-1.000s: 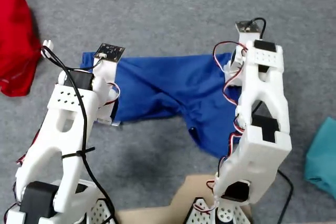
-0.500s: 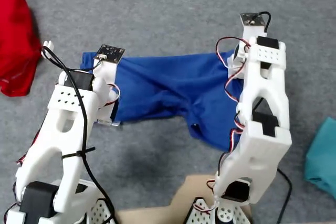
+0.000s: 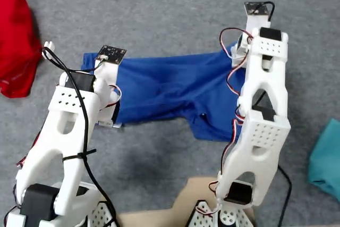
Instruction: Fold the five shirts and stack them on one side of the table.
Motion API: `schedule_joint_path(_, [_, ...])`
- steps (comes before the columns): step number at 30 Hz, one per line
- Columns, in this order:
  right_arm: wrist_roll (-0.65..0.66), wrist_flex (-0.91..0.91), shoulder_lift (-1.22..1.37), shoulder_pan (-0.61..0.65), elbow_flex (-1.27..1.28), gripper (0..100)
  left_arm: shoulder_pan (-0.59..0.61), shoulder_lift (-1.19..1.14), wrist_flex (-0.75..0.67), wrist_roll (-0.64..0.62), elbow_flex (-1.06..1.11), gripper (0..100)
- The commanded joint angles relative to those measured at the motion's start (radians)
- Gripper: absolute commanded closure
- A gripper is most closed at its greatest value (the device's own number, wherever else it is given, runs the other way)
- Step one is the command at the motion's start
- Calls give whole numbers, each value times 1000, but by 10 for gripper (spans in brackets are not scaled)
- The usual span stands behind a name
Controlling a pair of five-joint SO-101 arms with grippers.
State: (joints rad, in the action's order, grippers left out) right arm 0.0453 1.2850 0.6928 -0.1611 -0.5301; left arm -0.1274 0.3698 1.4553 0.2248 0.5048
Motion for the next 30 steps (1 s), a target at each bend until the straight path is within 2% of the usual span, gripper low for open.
schedule_joint_path(1, [2, 58, 25, 38, -131, 982, -11, 4, -28, -6, -3, 980])
schedule_joint_path(8, [5, 123, 133, 47, -232, 982, -6, 4, -25, -6, -3, 980])
schedule_joint_path(13, [201, 157, 160, 45, -240, 982, -6, 2, -46, -5, -2, 979])
schedule_joint_path(16, [224, 183, 159, 41, -242, 970, 8, 2, -106, -5, 18, 979])
schedule_joint_path(18, [219, 207, 159, 22, -242, 899, 20, -4, -160, -5, 37, 978])
schedule_joint_path(24, [227, 239, 157, -16, -262, 560, 83, -142, -287, -8, 17, 978])
schedule_joint_path(26, [227, 284, 159, -19, -302, 518, 95, -202, -299, -12, -20, 979])
schedule_joint_path(30, [227, 376, 159, -27, -441, 515, 91, -334, -295, -14, -101, 980])
